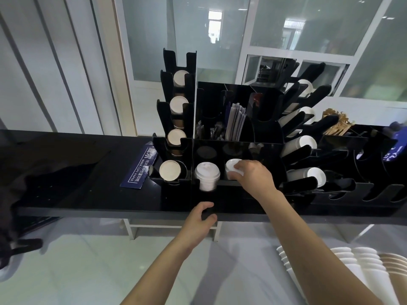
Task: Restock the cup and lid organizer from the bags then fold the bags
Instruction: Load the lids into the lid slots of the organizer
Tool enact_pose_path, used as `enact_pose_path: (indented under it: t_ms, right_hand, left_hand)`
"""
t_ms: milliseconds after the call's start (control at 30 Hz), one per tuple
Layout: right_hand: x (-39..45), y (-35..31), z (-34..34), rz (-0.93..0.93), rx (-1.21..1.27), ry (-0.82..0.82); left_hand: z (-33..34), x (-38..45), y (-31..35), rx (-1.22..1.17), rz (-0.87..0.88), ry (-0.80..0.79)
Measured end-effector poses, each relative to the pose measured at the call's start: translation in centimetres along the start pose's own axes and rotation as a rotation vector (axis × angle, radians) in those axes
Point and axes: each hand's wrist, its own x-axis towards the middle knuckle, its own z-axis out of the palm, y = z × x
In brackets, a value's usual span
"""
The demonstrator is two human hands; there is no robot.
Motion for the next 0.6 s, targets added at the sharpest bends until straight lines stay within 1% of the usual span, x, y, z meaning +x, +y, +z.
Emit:
enact_pose_path:
  t_ms: [167, 267, 400, 600]
  right_hand:
    - [-0.6, 0.8, 0.2, -0.037, 0.012, -0.020]
    - [-0.6, 1.0, 0.2, -0.068, -0.032, -0.018]
    - [-0.5, 1.1, 0.5, -0.045, -0.069, 0.045]
    - [-1.2, 1.2, 1.6, -0.093, -0.173, 0.126]
  left_hand:
    - [-0.4, 0.0, 0.1, -0.013, -0.013, -0.015]
    - [-0.3, 0.0, 0.0, -0.031, -0.013, -0.003]
    - [-0.3, 0.0, 0.1, -0.027, -0.012, 0.008]
    - [-0.3, 0.0, 0.0, -0.025, -0.019, 0.007]
